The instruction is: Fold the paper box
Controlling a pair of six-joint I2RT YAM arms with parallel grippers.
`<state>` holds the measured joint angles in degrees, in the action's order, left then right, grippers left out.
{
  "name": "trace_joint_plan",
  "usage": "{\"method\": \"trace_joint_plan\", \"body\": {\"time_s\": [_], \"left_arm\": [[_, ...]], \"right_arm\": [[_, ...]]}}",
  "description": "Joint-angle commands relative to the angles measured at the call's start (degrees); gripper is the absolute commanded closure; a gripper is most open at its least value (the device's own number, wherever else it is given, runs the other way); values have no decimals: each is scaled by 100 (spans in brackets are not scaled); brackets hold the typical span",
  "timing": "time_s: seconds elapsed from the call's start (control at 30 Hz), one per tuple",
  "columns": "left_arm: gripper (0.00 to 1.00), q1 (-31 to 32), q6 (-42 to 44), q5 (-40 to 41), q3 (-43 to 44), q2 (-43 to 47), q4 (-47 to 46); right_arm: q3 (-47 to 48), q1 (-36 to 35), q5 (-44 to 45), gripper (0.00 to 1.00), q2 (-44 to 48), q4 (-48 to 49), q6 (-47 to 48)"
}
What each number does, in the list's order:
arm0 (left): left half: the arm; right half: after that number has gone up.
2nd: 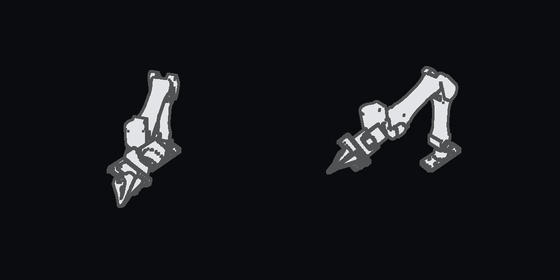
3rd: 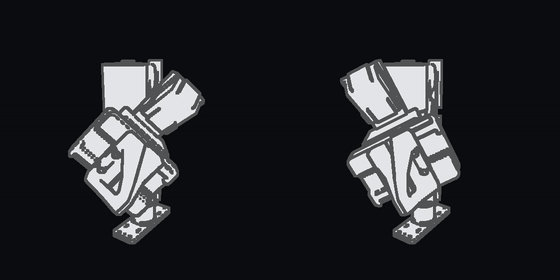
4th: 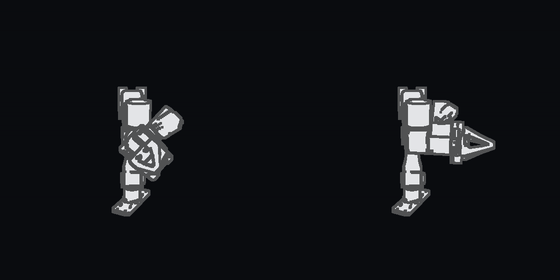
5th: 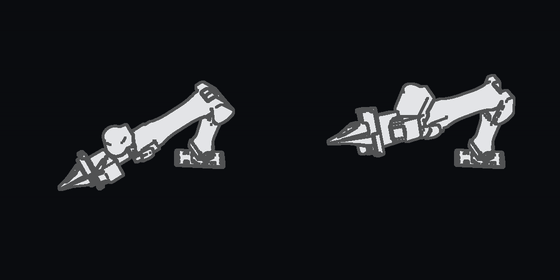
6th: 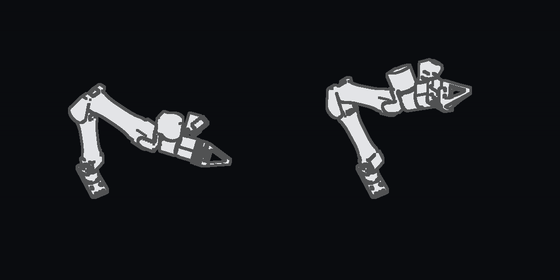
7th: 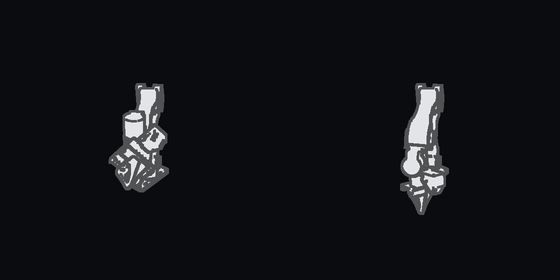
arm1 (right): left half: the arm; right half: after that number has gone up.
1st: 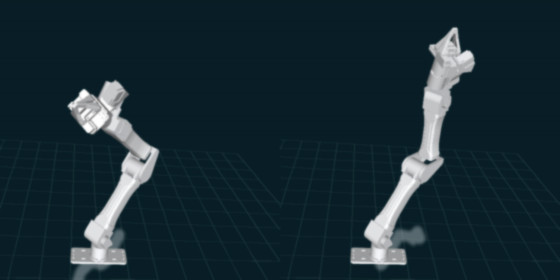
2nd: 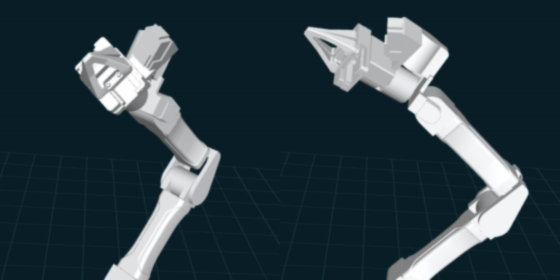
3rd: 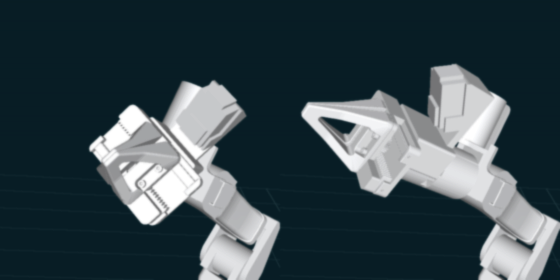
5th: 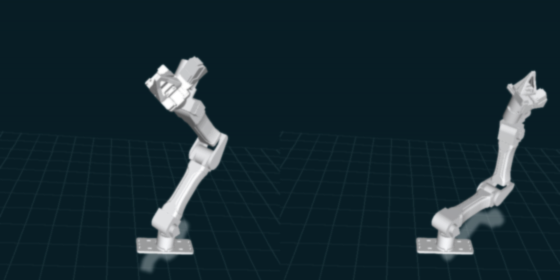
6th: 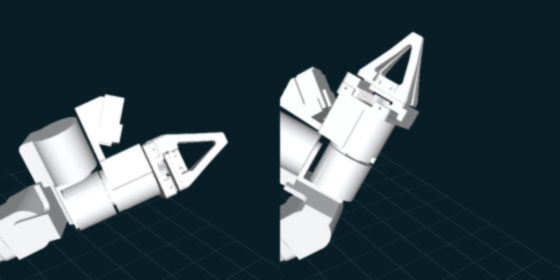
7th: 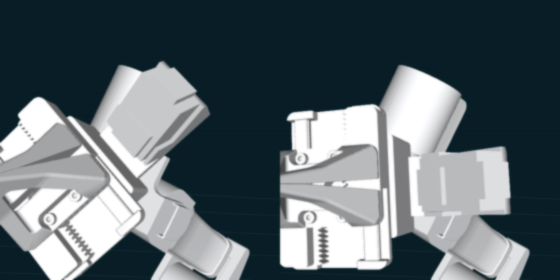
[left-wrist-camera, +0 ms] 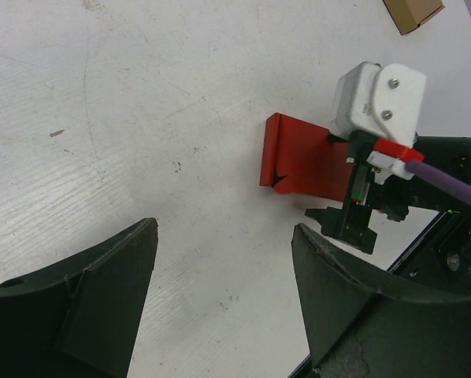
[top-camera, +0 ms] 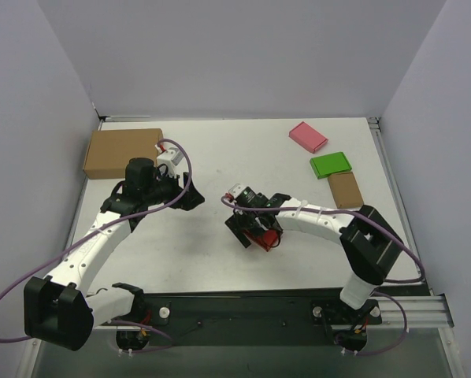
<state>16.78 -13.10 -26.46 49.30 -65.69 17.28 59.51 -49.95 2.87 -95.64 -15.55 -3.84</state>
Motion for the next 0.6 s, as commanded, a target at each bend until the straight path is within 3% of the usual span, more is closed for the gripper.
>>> {"method": "trace_joint_plan", "body": {"time_s": [0.0, 0.4, 0.57], "left_arm": [[21, -16, 80, -131, 27, 74, -260], [21, -16, 80, -123, 18, 74, -260], [21, -16, 80, -114, 10, 91, -260]], "right_arm": [[-132, -67, 160, 0, -262, -27, 23], [-123, -410, 1778, 0, -807, 8, 23], [-132, -568, 2207, 12, -851, 87, -12]]}}
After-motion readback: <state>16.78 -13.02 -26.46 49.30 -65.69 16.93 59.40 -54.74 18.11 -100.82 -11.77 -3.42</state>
